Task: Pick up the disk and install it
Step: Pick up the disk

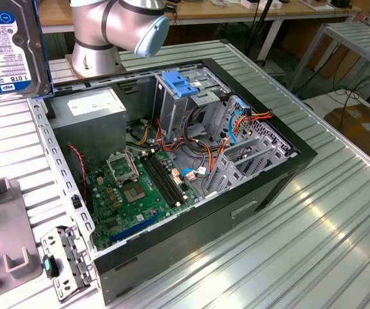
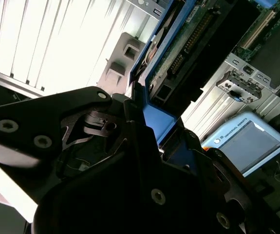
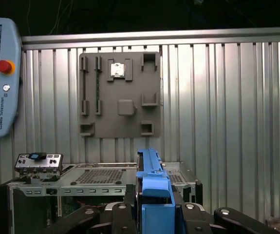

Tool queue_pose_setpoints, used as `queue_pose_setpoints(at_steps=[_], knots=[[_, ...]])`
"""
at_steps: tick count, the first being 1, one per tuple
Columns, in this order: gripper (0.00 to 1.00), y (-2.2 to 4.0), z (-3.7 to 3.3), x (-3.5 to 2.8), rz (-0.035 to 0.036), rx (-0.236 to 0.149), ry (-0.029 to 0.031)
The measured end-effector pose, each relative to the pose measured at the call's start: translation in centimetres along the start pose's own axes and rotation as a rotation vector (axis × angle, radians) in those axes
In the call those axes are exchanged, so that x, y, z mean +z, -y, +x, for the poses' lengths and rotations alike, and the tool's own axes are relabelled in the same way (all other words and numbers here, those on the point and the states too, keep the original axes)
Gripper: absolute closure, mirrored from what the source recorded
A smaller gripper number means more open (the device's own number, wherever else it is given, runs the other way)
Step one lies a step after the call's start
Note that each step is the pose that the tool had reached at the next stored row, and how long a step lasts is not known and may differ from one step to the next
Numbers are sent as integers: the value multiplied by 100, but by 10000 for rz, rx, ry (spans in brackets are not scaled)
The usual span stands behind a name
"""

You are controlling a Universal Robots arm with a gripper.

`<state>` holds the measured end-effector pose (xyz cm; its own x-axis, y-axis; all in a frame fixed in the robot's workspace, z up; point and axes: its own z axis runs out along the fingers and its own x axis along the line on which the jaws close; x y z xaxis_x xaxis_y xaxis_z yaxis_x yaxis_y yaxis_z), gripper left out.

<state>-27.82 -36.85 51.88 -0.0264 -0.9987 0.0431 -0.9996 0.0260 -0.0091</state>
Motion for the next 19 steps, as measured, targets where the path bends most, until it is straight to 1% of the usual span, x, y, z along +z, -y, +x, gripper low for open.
queue_pose_setpoints(at_steps=[6, 8, 10, 12, 15, 16, 19], knots=[[63, 98, -1, 1, 0, 0, 0], [63, 112, 28, 3, 0, 0, 0], [63, 113, 55, 4, 0, 1, 0], [63, 117, 98, 7, 1, 1, 1], [63, 128, 137, 10, 0, 1, 1], [63, 136, 144, 11, 1, 1, 1], [63, 196, 154, 11, 0, 1, 0]])
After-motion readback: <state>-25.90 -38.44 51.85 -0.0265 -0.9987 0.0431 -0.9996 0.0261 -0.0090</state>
